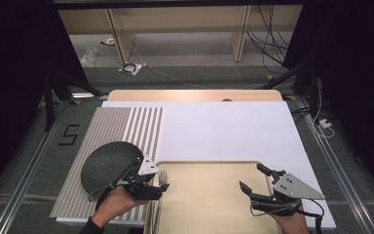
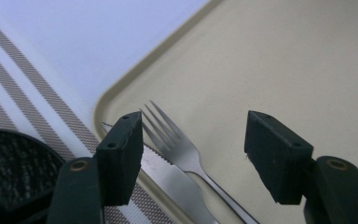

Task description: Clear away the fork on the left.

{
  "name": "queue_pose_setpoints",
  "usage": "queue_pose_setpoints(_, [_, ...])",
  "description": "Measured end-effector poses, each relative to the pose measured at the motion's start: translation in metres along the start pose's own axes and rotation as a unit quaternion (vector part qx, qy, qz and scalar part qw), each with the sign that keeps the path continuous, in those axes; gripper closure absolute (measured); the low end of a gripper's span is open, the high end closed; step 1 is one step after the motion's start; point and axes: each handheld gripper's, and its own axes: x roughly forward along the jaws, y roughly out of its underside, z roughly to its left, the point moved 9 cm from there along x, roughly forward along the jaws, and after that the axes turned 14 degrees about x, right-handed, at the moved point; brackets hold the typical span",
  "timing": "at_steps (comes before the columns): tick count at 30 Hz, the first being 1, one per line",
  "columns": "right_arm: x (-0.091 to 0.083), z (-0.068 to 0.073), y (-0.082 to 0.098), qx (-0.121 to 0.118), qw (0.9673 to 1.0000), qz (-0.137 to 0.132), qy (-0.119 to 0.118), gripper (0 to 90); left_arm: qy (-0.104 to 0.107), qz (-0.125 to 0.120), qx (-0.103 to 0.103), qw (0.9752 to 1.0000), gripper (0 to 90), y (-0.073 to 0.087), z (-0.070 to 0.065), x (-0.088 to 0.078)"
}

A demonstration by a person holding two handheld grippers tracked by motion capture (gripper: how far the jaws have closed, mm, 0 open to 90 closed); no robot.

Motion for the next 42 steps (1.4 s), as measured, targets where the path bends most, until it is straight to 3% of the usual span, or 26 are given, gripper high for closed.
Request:
queue_pose_setpoints(6, [0.000, 0.000, 0.000, 0.000, 1.0000, -0.001, 0.000, 24.1, -0.031, -0.026, -0.034, 0.9986, 31.1, -0.002, 0.015, -0.008])
queue_pose_setpoints(14, [0.000, 0.000, 0.000, 0.000, 1.0000, 0.000, 0.000, 24.0, -0.061, -0.071, -0.087, 0.9918, 27.6, -0.003, 0.031, -0.018])
queue_pose_setpoints(21, [0.000, 0.000, -0.001, 0.001, 1.0000, -0.002, -0.001, 24.1, -0.079, -0.083, -0.118, 0.9864, 25.4, 0.003, 0.042, -0.024])
queue_pose_setpoints(32, [0.000, -0.001, -0.001, 0.003, 1.0000, -0.003, -0.001, 24.1, -0.109, -0.105, -0.162, 0.9751, 21.9, 0.013, 0.057, -0.037])
queue_pose_setpoints(42, [0.000, -0.001, -0.001, 0.006, 1.0000, -0.005, -0.004, 24.0, -0.130, -0.117, -0.204, 0.9631, 20.9, 0.028, 0.068, -0.047])
